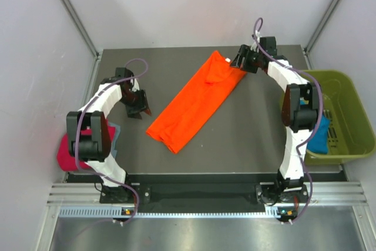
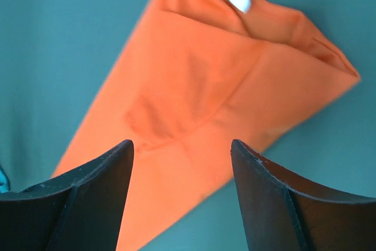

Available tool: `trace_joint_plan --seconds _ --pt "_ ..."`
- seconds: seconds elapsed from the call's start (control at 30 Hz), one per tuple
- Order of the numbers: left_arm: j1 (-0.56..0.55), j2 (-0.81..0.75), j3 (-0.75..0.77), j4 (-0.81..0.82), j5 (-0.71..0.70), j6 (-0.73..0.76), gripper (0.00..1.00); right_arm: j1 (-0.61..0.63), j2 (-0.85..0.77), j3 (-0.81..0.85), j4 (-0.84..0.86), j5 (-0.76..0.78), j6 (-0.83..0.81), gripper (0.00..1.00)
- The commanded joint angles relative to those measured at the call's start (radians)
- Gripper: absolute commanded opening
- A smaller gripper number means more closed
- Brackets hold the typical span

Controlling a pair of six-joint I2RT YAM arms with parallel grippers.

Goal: Fold and stack the t-shirts
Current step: Fold the tshirt

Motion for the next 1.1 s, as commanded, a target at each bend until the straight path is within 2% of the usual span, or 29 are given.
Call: trace_joint_plan --seconds 0.0,0.33,0.47,0.5,0.57,0.7,0.8,0.83,0.87,0.9,0.97,1.07 --pt "0.024 0.019 -0.02 -0.011 -0.011 0.01 0.55 -0.026 0.033 0.012 0.013 -0.008 0.026 0.68" --pt "0.027 0.116 -0.042 -0.005 0.026 0.017 0.54 -0.059 0.13 0.044 0.004 -0.002 0.042 0.67" --pt "0.027 0.162 -0.04 -0.009 0.064 0.017 0.48 -0.06 0.138 0.037 -0.001 0.012 0.058 0.67" --pt "0.027 0.178 -0.039 -0.012 0.067 0.017 0.42 -0.062 0.147 0.041 -0.001 0.012 0.056 0.66" --pt "0.027 0.191 -0.031 -0.017 0.066 0.016 0.37 -0.062 0.162 0.052 -0.004 0.024 0.058 0.63" --pt "0.027 0.202 -0.04 -0.023 0.07 0.019 0.24 -0.06 0.216 0.11 -0.012 0.058 0.055 0.44" --pt "0.025 0.197 -0.061 -0.021 0.081 0.016 0.17 -0.053 0.244 0.145 -0.013 0.076 0.05 0.42" --pt "0.025 0.194 -0.068 -0.02 0.084 0.016 0.14 -0.051 0.25 0.152 -0.012 0.078 0.047 0.37" --pt "0.024 0.189 -0.077 -0.023 0.089 0.016 0.06 -0.046 0.254 0.165 -0.01 0.082 0.038 0.33" --pt "0.022 0.182 -0.081 -0.021 0.095 0.017 0.01 -0.043 0.265 0.171 -0.013 0.095 0.038 0.23" --pt "0.024 0.171 -0.097 -0.027 0.099 0.016 0.0 -0.036 0.274 0.191 -0.013 0.107 0.035 0.12" --pt "0.019 0.139 -0.126 -0.032 0.118 0.002 0.0 -0.026 0.299 0.245 -0.009 0.122 0.033 0.06"
